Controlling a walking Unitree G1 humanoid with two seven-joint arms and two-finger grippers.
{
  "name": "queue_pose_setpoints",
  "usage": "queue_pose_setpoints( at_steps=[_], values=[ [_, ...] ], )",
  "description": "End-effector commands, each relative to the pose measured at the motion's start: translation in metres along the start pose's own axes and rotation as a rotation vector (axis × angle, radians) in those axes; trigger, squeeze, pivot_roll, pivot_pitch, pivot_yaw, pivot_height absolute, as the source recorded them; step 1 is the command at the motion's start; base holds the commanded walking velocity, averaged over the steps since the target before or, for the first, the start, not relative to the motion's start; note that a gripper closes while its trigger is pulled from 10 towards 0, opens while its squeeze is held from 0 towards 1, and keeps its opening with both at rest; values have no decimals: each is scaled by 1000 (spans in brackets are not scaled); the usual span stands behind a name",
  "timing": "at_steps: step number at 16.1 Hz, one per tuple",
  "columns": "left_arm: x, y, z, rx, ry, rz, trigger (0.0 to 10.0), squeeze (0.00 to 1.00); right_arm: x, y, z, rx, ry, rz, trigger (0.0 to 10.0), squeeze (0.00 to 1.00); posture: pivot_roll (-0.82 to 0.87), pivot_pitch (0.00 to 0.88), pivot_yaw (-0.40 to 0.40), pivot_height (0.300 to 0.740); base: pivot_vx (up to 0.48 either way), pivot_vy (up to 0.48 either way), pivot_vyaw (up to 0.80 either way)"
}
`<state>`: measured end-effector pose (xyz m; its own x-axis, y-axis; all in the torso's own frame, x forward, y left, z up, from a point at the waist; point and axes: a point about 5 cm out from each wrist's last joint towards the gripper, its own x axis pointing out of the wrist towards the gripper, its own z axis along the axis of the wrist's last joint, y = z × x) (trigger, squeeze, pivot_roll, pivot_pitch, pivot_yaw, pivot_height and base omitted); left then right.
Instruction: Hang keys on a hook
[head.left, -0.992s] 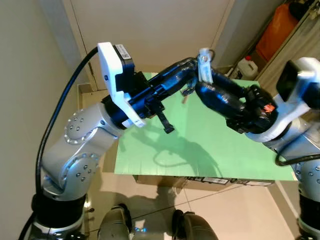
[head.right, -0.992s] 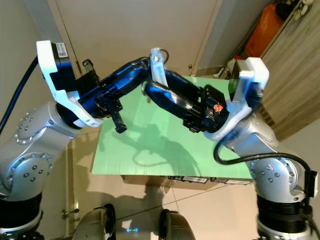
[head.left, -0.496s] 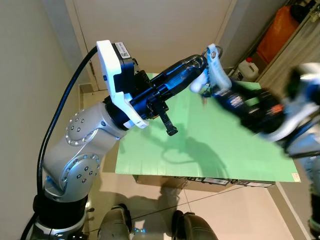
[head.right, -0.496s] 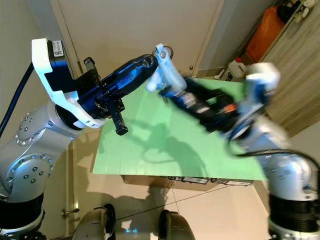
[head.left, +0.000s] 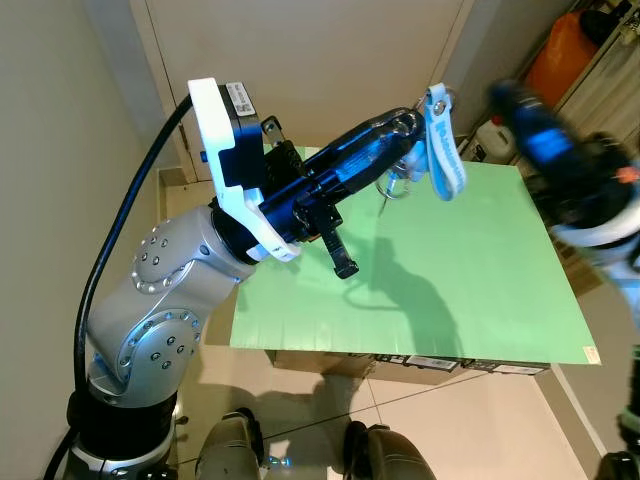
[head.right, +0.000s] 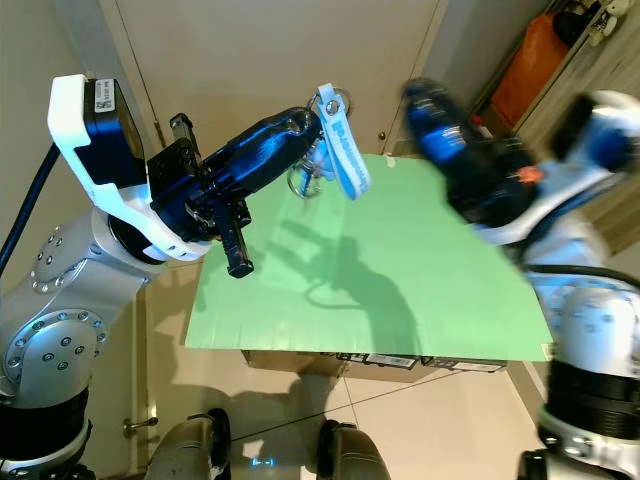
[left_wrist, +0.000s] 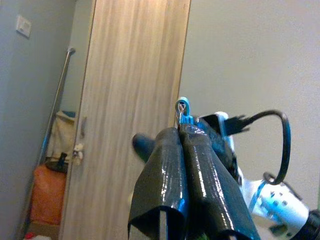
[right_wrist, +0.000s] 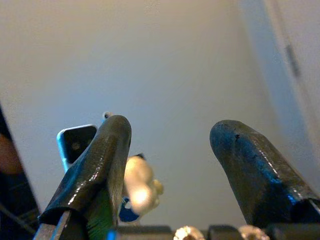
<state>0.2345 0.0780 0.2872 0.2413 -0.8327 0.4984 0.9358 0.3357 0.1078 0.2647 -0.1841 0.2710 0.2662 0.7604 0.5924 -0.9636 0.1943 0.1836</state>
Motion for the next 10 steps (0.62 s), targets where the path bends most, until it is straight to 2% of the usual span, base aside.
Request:
queue_pose_setpoints(
  at_steps=[1, 2, 3, 6, 10],
  values=[
    [2, -8, 4, -10, -21, -56, 0, 0, 12, 11, 5, 1, -12, 101, 10000, 0, 16, 157, -86, 740, 0, 0, 0],
    [2, -9, 4, -15, -22, -60, 0, 0, 18, 16, 5, 24, -21, 153, 3804, 0, 18, 157, -83, 740, 0, 0, 0],
    [2, -9, 5, -17, -23, -61, 0, 0, 22, 20, 4, 34, -13, 190, 0, 0, 18, 157, -83, 740, 0, 0, 0],
    [1, -9, 6, -20, -29, -62, 0, 0, 29, 26, 1, 42, -4, 232, 0, 0, 18, 158, -82, 740, 0, 0, 0],
    [1, -9, 7, -22, -34, -64, 0, 0, 38, 29, -12, 53, 29, 230, 0, 0, 16, 158, -81, 740, 0, 0, 0]
  ],
)
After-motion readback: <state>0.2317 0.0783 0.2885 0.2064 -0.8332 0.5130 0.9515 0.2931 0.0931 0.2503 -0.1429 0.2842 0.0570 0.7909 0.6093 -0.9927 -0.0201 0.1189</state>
